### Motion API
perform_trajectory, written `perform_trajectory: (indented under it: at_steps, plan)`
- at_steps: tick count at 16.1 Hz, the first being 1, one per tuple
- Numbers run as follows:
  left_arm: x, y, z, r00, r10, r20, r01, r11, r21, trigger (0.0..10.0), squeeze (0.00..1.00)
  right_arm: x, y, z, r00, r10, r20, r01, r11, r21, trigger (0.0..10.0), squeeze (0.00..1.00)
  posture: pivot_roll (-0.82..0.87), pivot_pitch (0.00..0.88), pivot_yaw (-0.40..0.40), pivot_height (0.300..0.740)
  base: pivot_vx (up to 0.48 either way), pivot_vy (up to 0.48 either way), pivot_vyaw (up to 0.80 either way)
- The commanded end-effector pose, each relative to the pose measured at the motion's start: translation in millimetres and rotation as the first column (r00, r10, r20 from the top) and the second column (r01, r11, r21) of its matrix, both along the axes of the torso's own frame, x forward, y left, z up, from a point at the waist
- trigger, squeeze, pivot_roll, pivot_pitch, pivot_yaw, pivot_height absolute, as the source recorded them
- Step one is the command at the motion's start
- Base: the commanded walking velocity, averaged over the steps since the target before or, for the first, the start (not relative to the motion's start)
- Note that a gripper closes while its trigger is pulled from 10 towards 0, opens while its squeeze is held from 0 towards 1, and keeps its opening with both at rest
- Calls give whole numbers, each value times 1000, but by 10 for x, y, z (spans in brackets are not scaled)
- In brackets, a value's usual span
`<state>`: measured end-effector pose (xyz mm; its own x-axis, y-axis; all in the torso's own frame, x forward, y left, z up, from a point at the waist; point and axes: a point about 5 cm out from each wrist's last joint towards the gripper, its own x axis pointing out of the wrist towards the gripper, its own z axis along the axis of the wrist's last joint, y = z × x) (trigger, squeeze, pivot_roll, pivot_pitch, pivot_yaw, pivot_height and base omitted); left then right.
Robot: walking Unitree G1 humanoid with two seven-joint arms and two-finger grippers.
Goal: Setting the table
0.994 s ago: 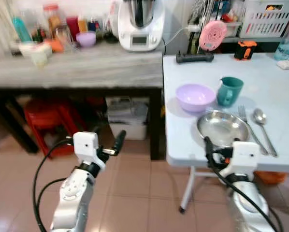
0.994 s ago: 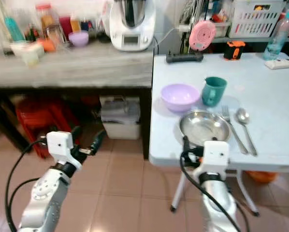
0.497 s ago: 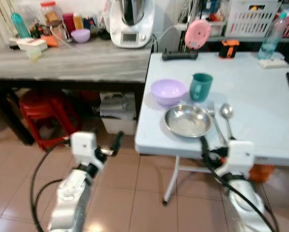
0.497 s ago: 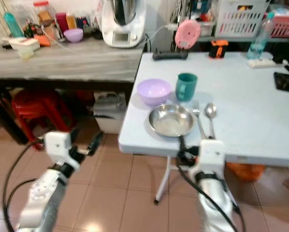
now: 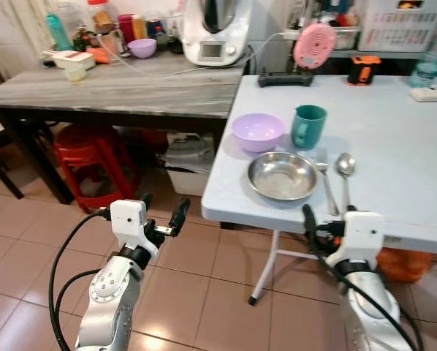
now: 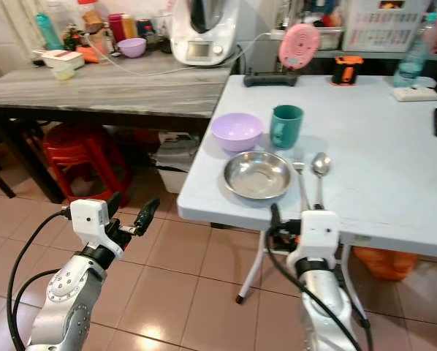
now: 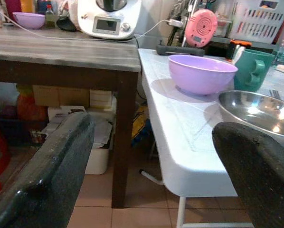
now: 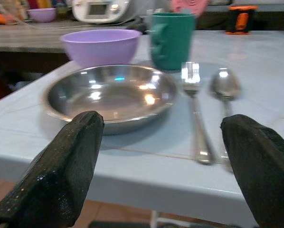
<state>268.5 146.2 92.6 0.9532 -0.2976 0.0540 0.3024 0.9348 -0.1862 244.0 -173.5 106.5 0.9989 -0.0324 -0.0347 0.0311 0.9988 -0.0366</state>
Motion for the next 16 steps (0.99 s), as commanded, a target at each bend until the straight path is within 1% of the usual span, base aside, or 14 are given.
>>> perform_trajectory:
  at_steps: [1, 4, 6, 12, 16]
  plan:
    - [13, 30, 49, 1000, -8, 14, 8, 1000, 1, 10000, 0, 15, 10, 35, 1000, 2, 16, -2, 1000, 2, 10000, 0, -102, 0, 80, 740, 0, 0, 0]
    - [7, 8, 56, 1000, -22, 15, 22, 1000, -8, 10000, 0, 12, 3, 18, 1000, -13, 2, 13, 1000, 17, 10000, 0, -102, 0, 81, 740, 0, 0, 0]
    - [8, 6, 55, 1000, -25, 13, 25, 1000, -12, 10000, 0, 16, 2, 19, 1000, -12, 5, 12, 1000, 14, 10000, 0, -103, 0, 80, 740, 249, 0, 0]
    - [13, -21, 53, 999, -41, 11, 42, 999, -30, 10000, 0, 30, -4, 36, 1000, -11, 12, 11, 1000, 17, 10000, 0, -110, 0, 80, 740, 277, 0, -580]
    - [14, -32, 44, 999, -45, 6, 45, 999, -30, 10000, 0, 20, -4, 34, 1000, -9, 12, 9, 1000, 16, 10000, 0, -112, 0, 79, 740, 291, 0, 0]
